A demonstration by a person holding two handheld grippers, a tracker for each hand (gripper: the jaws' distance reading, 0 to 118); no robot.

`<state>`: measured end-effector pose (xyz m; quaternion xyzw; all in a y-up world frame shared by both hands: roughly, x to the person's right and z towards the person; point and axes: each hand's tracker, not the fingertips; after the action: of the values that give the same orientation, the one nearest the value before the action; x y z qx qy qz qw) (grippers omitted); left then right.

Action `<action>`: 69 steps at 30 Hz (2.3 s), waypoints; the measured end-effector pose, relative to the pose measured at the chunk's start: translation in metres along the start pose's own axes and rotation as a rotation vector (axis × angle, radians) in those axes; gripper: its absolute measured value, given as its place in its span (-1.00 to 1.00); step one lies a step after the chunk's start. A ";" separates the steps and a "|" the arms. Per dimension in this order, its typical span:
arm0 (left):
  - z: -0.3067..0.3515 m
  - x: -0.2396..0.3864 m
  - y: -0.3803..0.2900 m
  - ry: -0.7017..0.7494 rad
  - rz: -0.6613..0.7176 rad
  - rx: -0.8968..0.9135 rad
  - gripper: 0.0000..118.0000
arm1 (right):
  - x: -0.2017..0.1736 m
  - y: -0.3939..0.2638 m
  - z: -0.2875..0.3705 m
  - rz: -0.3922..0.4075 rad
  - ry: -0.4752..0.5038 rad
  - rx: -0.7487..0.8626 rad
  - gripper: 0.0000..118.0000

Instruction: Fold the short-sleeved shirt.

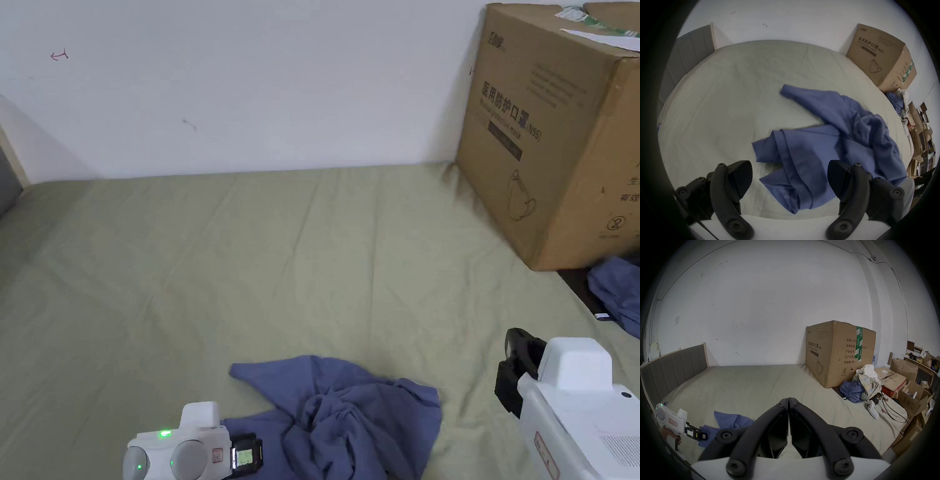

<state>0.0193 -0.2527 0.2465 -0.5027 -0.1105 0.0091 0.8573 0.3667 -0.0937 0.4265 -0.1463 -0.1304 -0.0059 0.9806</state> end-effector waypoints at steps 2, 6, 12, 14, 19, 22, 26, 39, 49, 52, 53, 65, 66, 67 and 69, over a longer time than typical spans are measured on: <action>-0.010 -0.001 0.000 0.004 0.014 -0.041 0.59 | 0.000 -0.004 -0.006 0.000 0.002 -0.017 -1.00; -0.013 0.003 -0.002 -0.026 -0.008 -0.028 0.10 | -0.001 -0.014 -0.023 0.007 0.010 -0.070 -1.00; 0.003 0.008 -0.002 -0.068 -0.059 0.028 -0.80 | 0.002 -0.041 -0.078 -0.018 0.021 -0.281 -0.86; 0.011 0.008 -0.002 -0.082 -0.065 0.059 -0.81 | 0.003 -0.051 -0.104 -0.019 0.026 -0.371 0.07; 0.035 0.005 0.002 -0.137 -0.042 0.118 -0.82 | 0.000 -0.080 -0.166 -0.015 0.063 -0.534 0.63; 0.044 0.004 0.005 -0.158 -0.034 0.133 -0.82 | -0.003 -0.099 -0.198 -0.016 0.090 -0.636 0.62; 0.046 0.006 0.006 -0.169 -0.044 0.136 -0.82 | -0.016 -0.117 -0.219 0.012 0.146 -0.713 0.42; 0.070 -0.013 0.008 -0.193 0.017 0.183 -0.82 | -0.009 -0.063 -0.156 0.029 0.180 -0.500 -0.99; 0.145 -0.062 0.087 -0.125 0.069 0.384 -0.82 | 0.022 0.065 -0.114 0.063 0.146 -0.299 -0.99; 0.171 -0.072 0.127 -0.088 0.052 0.451 -0.82 | 0.027 0.105 -0.122 0.067 0.142 -0.238 -0.99; 0.179 -0.076 0.141 -0.074 0.052 0.469 -0.82 | 0.027 0.119 -0.125 0.080 0.132 -0.213 -0.99; 0.239 -0.094 0.299 0.012 0.078 0.596 -0.82 | 0.027 0.241 -0.183 0.027 0.092 -0.045 -0.99; 0.240 -0.093 0.309 0.018 0.073 0.603 -0.82 | 0.025 0.247 -0.187 0.032 0.083 -0.031 -0.99; 0.239 -0.093 0.319 0.020 0.072 0.608 -0.82 | 0.024 0.252 -0.193 0.033 0.075 -0.024 -0.99; 0.233 -0.096 0.335 0.019 0.070 0.611 -0.82 | 0.025 0.258 -0.204 0.028 0.067 -0.009 -0.99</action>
<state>-0.0883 0.1017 0.0492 -0.2250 -0.0772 0.0671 0.9690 0.4551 0.0950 0.1713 -0.1522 -0.0956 0.0024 0.9837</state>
